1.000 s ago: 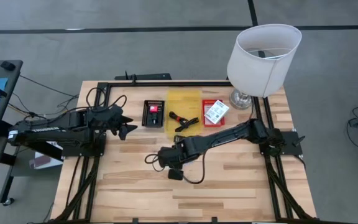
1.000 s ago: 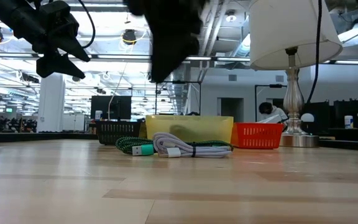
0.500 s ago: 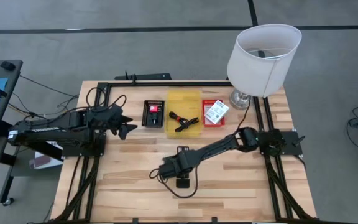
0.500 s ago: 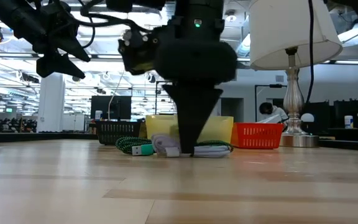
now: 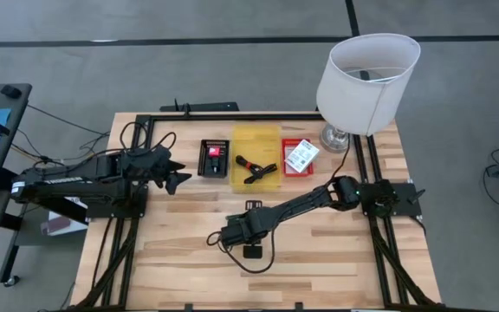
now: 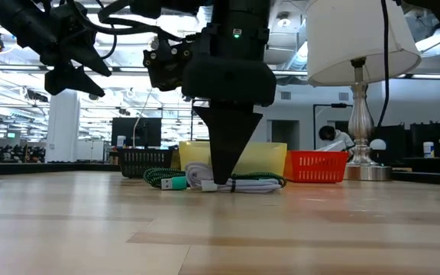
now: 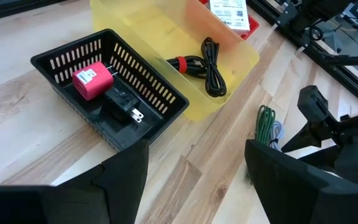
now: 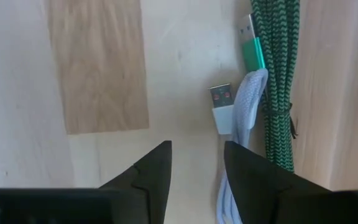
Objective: Pick and place items into bin
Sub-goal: Put the light blue charger cable into the yellow bin
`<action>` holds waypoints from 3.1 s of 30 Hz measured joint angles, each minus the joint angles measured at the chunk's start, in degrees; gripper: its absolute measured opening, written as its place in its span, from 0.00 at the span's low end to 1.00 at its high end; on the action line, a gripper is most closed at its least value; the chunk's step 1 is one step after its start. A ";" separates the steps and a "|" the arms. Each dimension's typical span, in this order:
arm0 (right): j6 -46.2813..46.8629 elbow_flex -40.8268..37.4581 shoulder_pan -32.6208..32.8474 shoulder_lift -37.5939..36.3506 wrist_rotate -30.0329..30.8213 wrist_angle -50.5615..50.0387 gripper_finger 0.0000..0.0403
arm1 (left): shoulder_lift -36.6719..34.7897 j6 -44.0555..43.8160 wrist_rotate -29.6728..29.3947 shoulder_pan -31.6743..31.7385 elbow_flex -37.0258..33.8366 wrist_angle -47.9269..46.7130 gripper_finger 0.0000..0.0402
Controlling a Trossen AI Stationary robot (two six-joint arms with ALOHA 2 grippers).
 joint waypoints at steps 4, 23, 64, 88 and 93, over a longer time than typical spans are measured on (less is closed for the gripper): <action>0.02 1.11 0.13 0.00 -0.11 -3.04 0.35 | -0.01 -0.02 -0.02 0.00 0.00 0.00 0.64; -3.93 2.04 -0.83 -0.20 2.59 4.85 0.36 | 0.01 -0.04 -0.04 0.00 0.00 0.00 0.64; 0.81 -4.04 -1.29 -0.26 -1.91 6.37 0.02 | 0.01 -0.09 -0.02 0.01 0.00 0.00 0.64; 0.68 7.00 -0.55 0.13 1.27 -11.32 0.00 | 0.00 -0.11 -0.02 0.00 0.00 0.00 0.64; -2.54 12.59 -3.49 0.10 3.38 -16.52 0.00 | 0.00 -0.12 -0.02 0.01 0.00 0.00 0.64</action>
